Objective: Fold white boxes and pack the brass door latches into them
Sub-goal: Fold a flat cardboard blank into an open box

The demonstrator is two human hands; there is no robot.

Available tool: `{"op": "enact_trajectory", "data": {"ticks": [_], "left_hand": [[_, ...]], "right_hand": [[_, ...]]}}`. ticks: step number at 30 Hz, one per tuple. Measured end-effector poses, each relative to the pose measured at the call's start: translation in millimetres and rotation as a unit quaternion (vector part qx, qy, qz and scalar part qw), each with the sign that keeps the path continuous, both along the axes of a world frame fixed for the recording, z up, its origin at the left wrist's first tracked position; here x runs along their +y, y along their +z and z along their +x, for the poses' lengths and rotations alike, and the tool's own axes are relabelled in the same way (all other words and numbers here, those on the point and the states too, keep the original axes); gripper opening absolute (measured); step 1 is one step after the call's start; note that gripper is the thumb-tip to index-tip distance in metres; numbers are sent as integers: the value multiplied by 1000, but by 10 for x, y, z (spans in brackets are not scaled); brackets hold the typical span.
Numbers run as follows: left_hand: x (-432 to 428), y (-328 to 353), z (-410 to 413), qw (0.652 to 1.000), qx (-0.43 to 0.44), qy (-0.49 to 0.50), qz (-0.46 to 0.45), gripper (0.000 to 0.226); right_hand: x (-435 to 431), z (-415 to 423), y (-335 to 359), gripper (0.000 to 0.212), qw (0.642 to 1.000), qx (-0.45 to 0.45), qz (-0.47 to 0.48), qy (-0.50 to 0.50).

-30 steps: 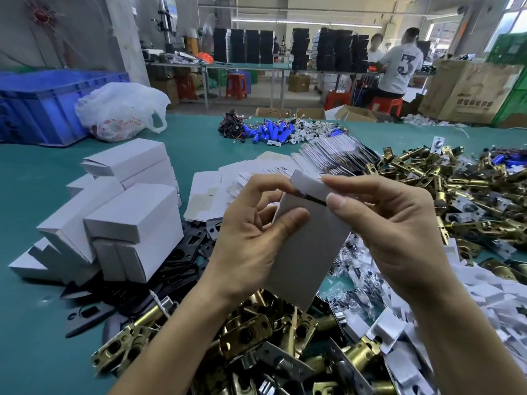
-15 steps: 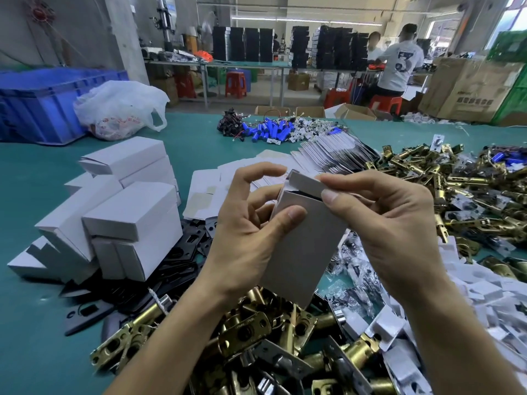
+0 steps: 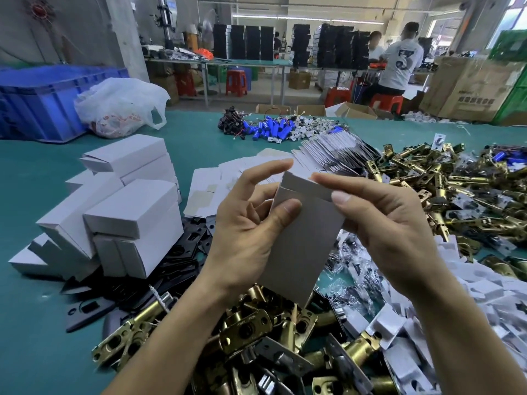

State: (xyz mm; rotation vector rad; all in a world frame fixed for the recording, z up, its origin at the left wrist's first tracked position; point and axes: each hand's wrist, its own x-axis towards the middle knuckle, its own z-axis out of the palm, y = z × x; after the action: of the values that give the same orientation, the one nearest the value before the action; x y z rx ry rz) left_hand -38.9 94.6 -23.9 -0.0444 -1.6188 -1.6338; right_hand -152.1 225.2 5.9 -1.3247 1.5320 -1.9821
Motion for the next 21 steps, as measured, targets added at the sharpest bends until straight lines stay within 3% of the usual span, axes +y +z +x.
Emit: {"op": "enact_trajectory", "data": {"ticks": [4, 12, 15, 21], "left_hand": [[0, -5, -12, 1000, -6, 2, -3, 40], [-26, -11, -9, 1000, -12, 19, 2, 28], [-37, -10, -8, 1000, -18, 22, 1, 28], [-77, -8, -8, 999, -6, 41, 34, 38]], "right_hand": [[81, -65, 27, 44, 995, 36, 45, 82], [62, -83, -35, 34, 992, 43, 89, 81], [54, -79, -66, 45, 991, 55, 88, 87], [25, -93, -61, 34, 996, -11, 40, 83]]}}
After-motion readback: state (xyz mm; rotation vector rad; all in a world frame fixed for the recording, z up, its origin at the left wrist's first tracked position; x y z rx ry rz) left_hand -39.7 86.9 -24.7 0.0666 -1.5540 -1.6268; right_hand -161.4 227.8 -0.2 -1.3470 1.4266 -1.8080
